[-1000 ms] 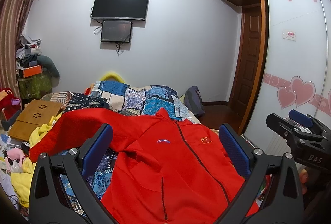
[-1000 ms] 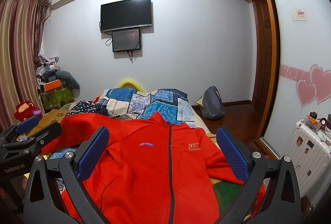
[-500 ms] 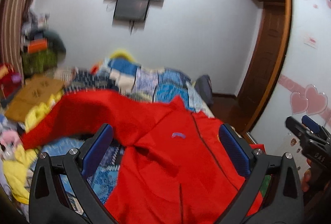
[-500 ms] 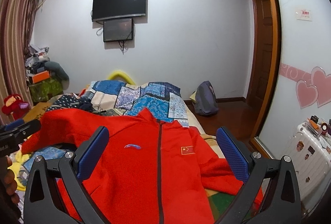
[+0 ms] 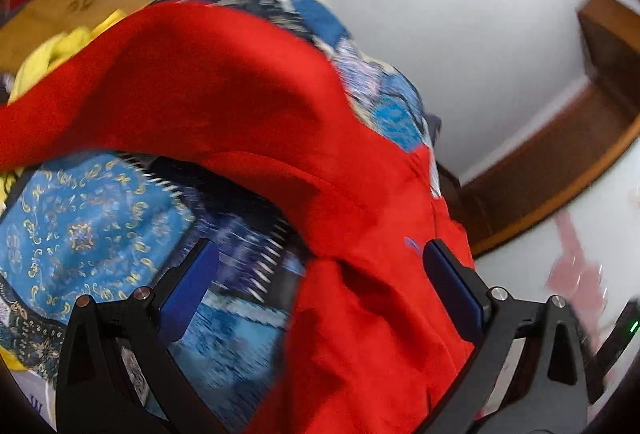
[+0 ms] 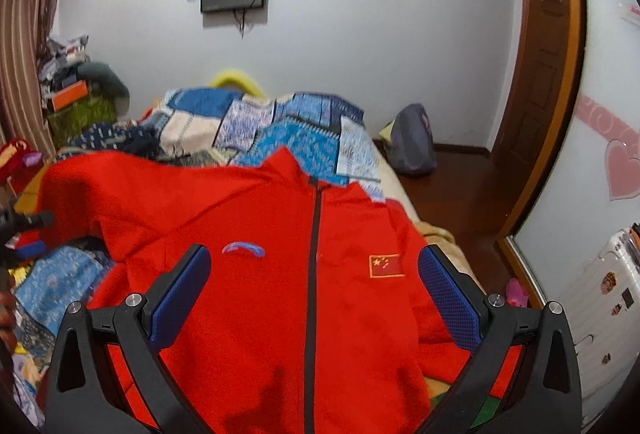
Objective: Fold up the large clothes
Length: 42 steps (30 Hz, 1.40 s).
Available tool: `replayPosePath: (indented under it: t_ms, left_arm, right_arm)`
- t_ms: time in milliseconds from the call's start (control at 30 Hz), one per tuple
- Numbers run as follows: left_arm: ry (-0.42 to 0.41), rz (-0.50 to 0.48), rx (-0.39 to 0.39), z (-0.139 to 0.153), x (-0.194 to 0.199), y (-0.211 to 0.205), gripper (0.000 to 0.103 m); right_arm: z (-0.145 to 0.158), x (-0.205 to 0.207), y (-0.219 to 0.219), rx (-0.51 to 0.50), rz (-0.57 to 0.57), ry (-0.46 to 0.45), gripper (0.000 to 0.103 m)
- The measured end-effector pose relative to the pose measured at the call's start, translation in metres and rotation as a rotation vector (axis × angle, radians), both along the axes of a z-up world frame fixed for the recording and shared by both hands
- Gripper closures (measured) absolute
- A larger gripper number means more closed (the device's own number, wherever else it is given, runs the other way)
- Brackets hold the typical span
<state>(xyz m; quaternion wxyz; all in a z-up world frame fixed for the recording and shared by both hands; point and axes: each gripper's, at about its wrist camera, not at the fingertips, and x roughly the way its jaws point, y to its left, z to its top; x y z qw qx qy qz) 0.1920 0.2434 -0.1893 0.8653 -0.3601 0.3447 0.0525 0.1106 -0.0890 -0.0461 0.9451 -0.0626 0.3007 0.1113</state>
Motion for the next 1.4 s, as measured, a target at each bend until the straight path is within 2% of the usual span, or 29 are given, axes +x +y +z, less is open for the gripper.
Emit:
replayPosePath:
  t_ms: [200, 300, 367, 433, 500, 567, 700, 767, 833, 867, 1000, 1100, 1233, 1400]
  left_arm:
    - [0.038, 0.201, -0.106, -0.038, -0.008, 0.076, 0.000]
    - [0.041, 0.306, -0.199, -0.063, -0.020, 0.112, 0.001]
    - [0.050, 0.355, -0.243, -0.078, -0.021, 0.131, 0.004]
    - [0.050, 0.399, -0.284, -0.093, -0.022, 0.149, 0.013]
    - [0.051, 0.430, -0.292, -0.102, -0.020, 0.163, 0.014]
    - [0.073, 0.474, -0.268, -0.110, -0.016, 0.173, 0.016]
    - [0.050, 0.528, -0.271, -0.119, -0.009, 0.187, 0.032]
    - [0.042, 0.553, -0.221, -0.114, -0.004, 0.190, 0.048]
    - [0.046, 0.548, -0.172, -0.108, 0.003, 0.191, 0.090]
    - [0.068, 0.547, -0.143, -0.105, 0.008, 0.192, 0.097]
    - [0.085, 0.536, -0.068, -0.097, 0.014, 0.194, 0.103]
    - [0.072, 0.532, 0.040, -0.073, 0.010, 0.183, 0.103]
    - [0.027, 0.500, 0.159, -0.034, -0.007, 0.168, 0.103]
    - [-0.068, 0.444, 0.306, 0.035, -0.023, 0.138, 0.103]
  right_arm:
    - [-0.017, 0.016, 0.008, -0.029, 0.021, 0.073, 0.000]
    - [-0.025, 0.029, 0.009, -0.040, 0.023, 0.097, 0.000]
    - [-0.029, 0.033, 0.009, -0.048, 0.023, 0.115, 0.000]
    - [-0.033, 0.038, 0.012, -0.056, 0.023, 0.125, 0.000]
    - [-0.036, 0.044, 0.015, -0.069, 0.021, 0.132, 0.000]
    - [-0.039, 0.046, 0.017, -0.083, 0.018, 0.141, 0.000]
    - [-0.044, 0.052, 0.021, -0.107, 0.015, 0.156, 0.000]
    - [-0.045, 0.053, 0.023, -0.114, 0.014, 0.158, 0.000]
    - [-0.045, 0.053, 0.022, -0.116, 0.014, 0.158, 0.000]
    - [-0.045, 0.053, 0.022, -0.116, 0.014, 0.157, 0.000]
    - [-0.041, 0.052, 0.020, -0.112, 0.010, 0.148, 0.000]
    - [-0.036, 0.049, 0.018, -0.103, 0.009, 0.137, 0.000]
    - [-0.029, 0.043, 0.016, -0.093, 0.012, 0.120, 0.000]
    - [-0.019, 0.034, 0.014, -0.077, 0.019, 0.089, 0.000]
